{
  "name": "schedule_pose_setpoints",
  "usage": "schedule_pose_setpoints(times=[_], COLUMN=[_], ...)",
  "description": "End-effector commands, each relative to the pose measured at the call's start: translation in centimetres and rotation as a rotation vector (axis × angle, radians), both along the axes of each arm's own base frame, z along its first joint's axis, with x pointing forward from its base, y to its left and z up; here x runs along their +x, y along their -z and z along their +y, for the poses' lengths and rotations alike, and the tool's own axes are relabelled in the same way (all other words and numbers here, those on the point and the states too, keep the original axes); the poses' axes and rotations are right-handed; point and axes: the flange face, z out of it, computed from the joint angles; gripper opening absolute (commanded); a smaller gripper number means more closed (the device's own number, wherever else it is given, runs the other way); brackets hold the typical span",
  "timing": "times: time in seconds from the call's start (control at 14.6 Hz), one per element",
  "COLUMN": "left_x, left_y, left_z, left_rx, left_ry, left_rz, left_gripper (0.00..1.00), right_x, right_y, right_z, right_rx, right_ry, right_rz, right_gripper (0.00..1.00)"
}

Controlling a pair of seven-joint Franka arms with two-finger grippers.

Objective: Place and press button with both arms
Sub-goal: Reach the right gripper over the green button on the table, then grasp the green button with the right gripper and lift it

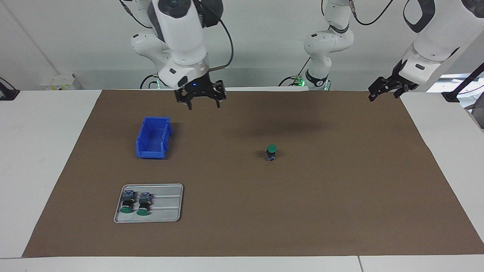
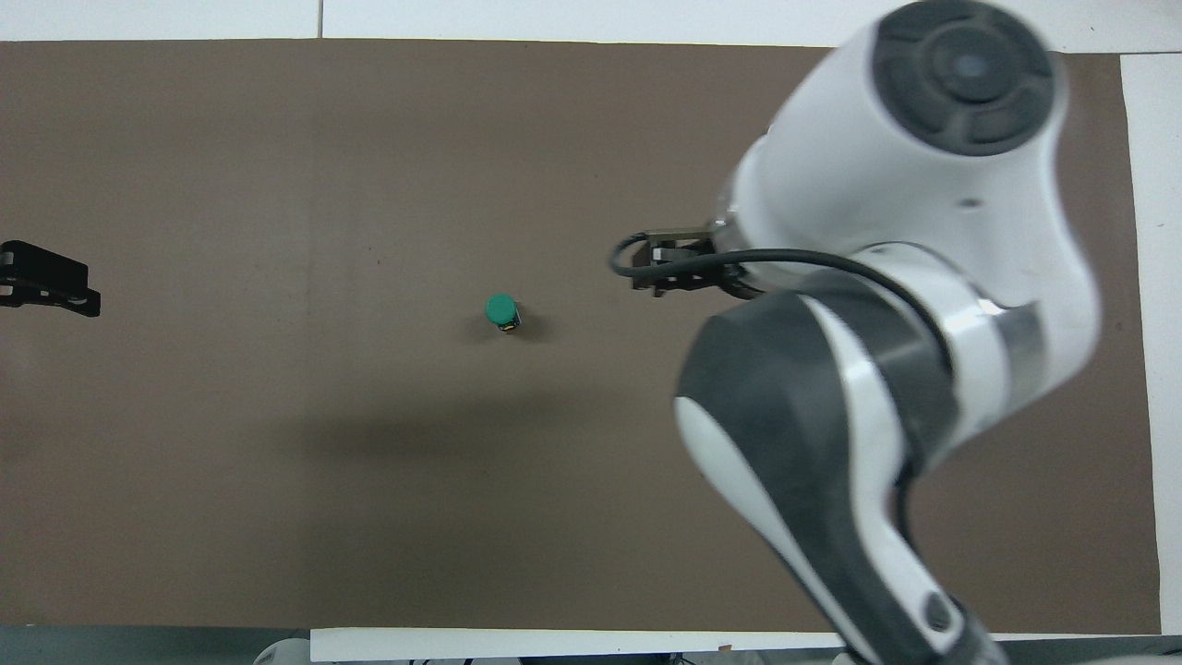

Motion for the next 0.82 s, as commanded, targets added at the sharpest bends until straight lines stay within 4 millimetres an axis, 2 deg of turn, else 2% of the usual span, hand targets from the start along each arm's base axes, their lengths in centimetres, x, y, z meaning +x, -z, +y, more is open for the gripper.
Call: schedule_pose_setpoints(times=[0.0,0.07,0.14,0.27,0.34,0.41,0.75], left_x=[-0.6,-0.6,-0.6,-0.6,-0.6,-0.6,-0.7], left_y=[-0.4,-0.5,-0.4,-0.5,-0.4,-0.4,-0.5], left_z=[0.3,0.3,0.3,0.3,0.3,0.3,0.3], left_rx=[0.022,0.022,0.022,0.022,0.022,0.022,0.022], left_ry=[-0.003,-0.003,-0.003,-0.003,-0.003,-0.003,-0.001], left_rz=[-0.001,-0.003,-0.001,-0.003,-0.001,-0.001,0.005], left_gripper=[1.0,1.0,1.0,1.0,1.0,1.0,1.0], right_x=[2.3,1.8,0.2,0.0,-0.7,-1.4,-2.8], right_y=[5.9,8.0,10.2,12.9,14.4,15.8,20.8], right_z=[9.3,12.3,16.0,18.1,19.3,19.9,18.5], right_rx=[0.027,0.029,0.029,0.031,0.027,0.007,-0.015], right_ry=[0.055,0.069,0.032,0.013,-0.008,-0.034,-0.087], right_rz=[-0.024,-0.039,-0.066,-0.12,-0.126,-0.144,-0.179], right_gripper=[0.99,0.99,0.99,0.99,0.99,0.99,0.99])
